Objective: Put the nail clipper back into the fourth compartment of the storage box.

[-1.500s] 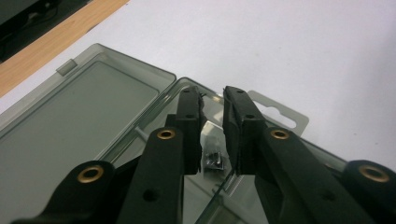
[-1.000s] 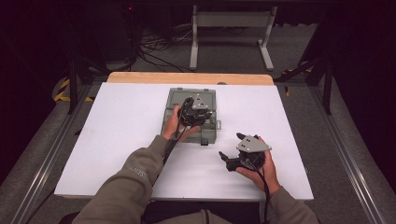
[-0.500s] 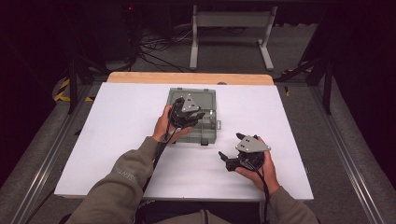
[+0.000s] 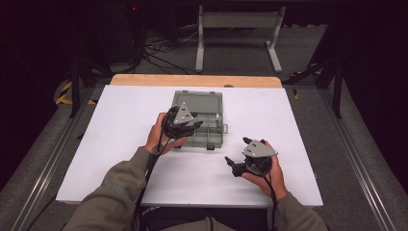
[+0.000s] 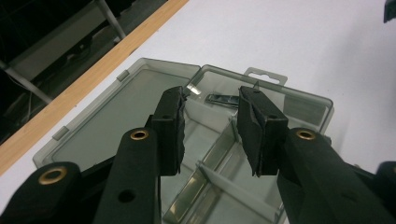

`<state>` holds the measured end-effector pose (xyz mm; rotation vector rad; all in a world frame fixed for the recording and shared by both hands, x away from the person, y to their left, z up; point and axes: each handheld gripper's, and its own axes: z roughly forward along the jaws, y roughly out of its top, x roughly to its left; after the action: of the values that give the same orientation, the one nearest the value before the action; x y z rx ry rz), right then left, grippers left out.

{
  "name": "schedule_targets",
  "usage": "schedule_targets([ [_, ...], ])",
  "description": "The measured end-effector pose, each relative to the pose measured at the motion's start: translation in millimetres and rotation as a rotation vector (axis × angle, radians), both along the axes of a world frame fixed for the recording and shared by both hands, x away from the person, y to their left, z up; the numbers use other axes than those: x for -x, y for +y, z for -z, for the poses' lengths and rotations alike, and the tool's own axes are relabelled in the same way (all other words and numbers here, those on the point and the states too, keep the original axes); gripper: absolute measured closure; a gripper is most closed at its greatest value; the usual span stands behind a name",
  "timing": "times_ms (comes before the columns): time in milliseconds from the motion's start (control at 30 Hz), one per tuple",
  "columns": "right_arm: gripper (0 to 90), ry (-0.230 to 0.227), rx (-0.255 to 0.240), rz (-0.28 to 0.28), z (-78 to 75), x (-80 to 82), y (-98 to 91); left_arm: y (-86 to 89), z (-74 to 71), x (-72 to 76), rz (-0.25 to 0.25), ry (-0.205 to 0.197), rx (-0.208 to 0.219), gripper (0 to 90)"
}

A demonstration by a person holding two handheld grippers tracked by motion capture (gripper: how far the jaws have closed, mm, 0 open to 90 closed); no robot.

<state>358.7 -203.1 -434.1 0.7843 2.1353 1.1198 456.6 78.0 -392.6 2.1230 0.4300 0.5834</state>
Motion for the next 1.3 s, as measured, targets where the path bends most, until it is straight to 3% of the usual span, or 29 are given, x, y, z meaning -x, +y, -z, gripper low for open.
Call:
schedule_targets([
  [500,10.2,-0.009,0.007,0.001,1.5,-0.2,0.9,24.4,3.8,28.9,0.049,-0.078,0.016,46.6],
  [767,10.2,-0.009,0.011,0.005,2.2,-0.8,1.3,35.6,10.4,42.4,0.068,-0.064,0.039,34.5],
  [833,10.2,-0.01,0.011,0.006,2.2,-0.5,1.4,37.6,12.8,45.5,0.058,-0.085,0.026,30.8],
  [1000,10.1,-0.009,0.014,0.005,2.6,-0.7,1.4,46.8,18.7,50.3,0.054,-0.07,0.05,21.6],
  [1200,10.2,-0.015,0.0,0.011,2.0,-0.7,0.3,58.2,26.7,56.1,0.049,-0.054,0.085,17.1],
  [1300,10.2,-0.015,-0.003,0.015,2.3,-1.2,-0.2,63.2,30.2,59.2,0.051,-0.06,0.076,14.1],
])
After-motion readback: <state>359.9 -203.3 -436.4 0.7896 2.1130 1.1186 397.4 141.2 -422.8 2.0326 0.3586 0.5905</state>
